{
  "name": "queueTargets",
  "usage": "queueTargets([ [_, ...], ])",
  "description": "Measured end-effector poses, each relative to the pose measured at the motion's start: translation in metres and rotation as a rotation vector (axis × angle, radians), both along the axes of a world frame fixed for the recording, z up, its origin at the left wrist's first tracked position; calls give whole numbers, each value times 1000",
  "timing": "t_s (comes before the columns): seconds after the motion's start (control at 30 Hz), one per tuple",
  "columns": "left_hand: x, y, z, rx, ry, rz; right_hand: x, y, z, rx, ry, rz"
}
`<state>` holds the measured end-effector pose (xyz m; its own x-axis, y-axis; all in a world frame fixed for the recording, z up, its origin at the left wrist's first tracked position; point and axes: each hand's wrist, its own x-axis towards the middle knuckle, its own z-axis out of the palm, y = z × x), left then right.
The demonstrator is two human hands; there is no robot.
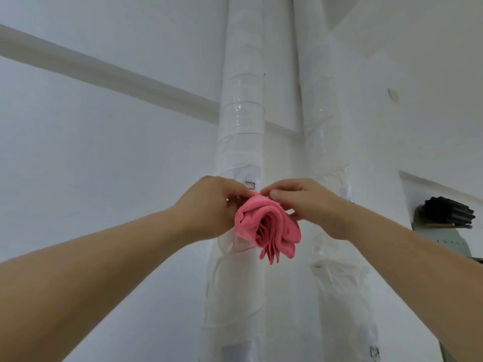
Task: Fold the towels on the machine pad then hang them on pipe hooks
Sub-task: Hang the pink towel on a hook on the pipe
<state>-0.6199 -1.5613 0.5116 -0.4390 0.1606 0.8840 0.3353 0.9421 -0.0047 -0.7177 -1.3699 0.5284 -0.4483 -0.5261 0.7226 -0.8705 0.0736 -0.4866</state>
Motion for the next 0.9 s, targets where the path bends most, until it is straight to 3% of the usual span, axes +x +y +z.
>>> queueTargets([
  [0.1, 7, 4, 6, 239, -144, -88, -1, 4, -2, 89, -47, 19],
  [0.3, 5, 0, -10, 3, -112, 108, -8, -1, -9, 158, 13, 13],
  [0.5, -9, 5, -33, 84, 91, 140, -9, -17, -19, 57, 224, -165],
  [0.67, -12, 9, -44, 134, 106, 73, -12, -18, -37, -91, 106, -59],
  [0.9, 3, 14, -37, 144, -26, 73, 4, -12, -35, -13, -96, -49],
])
